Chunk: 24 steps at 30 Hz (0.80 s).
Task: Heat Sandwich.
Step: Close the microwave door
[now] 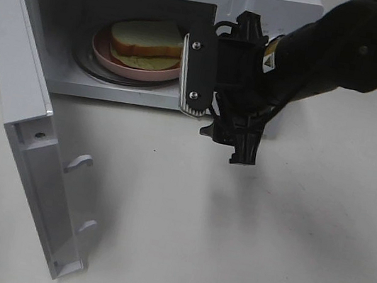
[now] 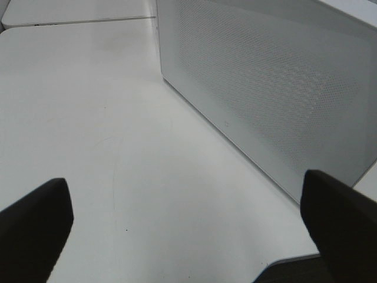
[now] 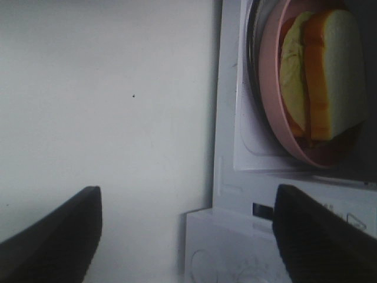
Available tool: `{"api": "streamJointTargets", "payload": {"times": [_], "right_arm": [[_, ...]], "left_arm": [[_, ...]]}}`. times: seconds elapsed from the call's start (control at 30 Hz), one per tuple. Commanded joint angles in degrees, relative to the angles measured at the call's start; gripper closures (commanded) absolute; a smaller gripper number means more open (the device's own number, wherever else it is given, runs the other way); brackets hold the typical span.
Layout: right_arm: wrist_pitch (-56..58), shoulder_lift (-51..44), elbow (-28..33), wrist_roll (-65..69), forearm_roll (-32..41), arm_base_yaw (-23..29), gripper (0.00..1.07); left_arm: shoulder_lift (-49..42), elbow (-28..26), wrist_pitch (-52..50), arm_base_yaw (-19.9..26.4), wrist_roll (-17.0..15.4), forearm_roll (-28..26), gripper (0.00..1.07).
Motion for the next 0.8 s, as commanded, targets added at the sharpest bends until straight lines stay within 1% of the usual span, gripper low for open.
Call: {"api": "streamJointTargets", "payload": {"times": [0.03,0.17,0.3,0.33,0.4,0.47,0.5,0.6,0.67,0.73,0.77,0.8], "right_arm": [[0.6,-2.9,2.1,3.2,-0.2,0.2,0.31],[0.9,-8.4,6.4,9.0,-0.2,0.2,0.31],[2.4,-11.7,8.4,13.3,-0.2,0.2,0.31],[4.4,-13.6,9.5,16.7,-0.2,0.2,0.31],[5.3,-14.7,9.8,18.2,-0.2,0.2,0.31],[8.1,-16.7,10.4,21.9,-0.2,0.2,0.31],[10.9,-18.5,11.0,26.0,-0.2,0.2,0.31],[13.9,-20.2,11.4,30.0,-0.2,0.2,0.31],[18.4,-23.1,12.1,36.7,-0.2,0.2,0.31],[19.8,-23.8,12.3,38.6,-0.2,0.2,0.31],[21.7,-24.7,12.3,40.9,-0.2,0.2,0.31],[26.1,-26.2,12.3,45.1,-0.2,0.2,0.31]], "left_arm": [[-1.1,0.2,-0.9,0.1,-0.1,-0.3,0.05],[-1.1,0.2,-0.9,0.1,-0.1,-0.3,0.05],[-1.1,0.2,-0.9,0.1,-0.1,-0.3,0.05],[-1.1,0.2,-0.9,0.1,-0.1,-0.3,0.05],[-1.1,0.2,-0.9,0.1,-0.1,-0.3,0.05],[-1.1,0.2,-0.9,0.1,-0.1,-0.3,0.05],[-1.1,0.2,-0.9,0.1,-0.1,-0.3,0.05],[-1.1,0.2,-0.9,0.1,-0.1,-0.3,0.05],[-1.1,0.2,-0.9,0.1,-0.1,-0.3,0.05],[-1.1,0.2,-0.9,0.1,-0.1,-0.3,0.05],[-1.1,0.2,-0.9,0.1,-0.1,-0.3,0.05],[-1.1,0.2,-0.9,0.1,-0.1,-0.3,0.05]]}}
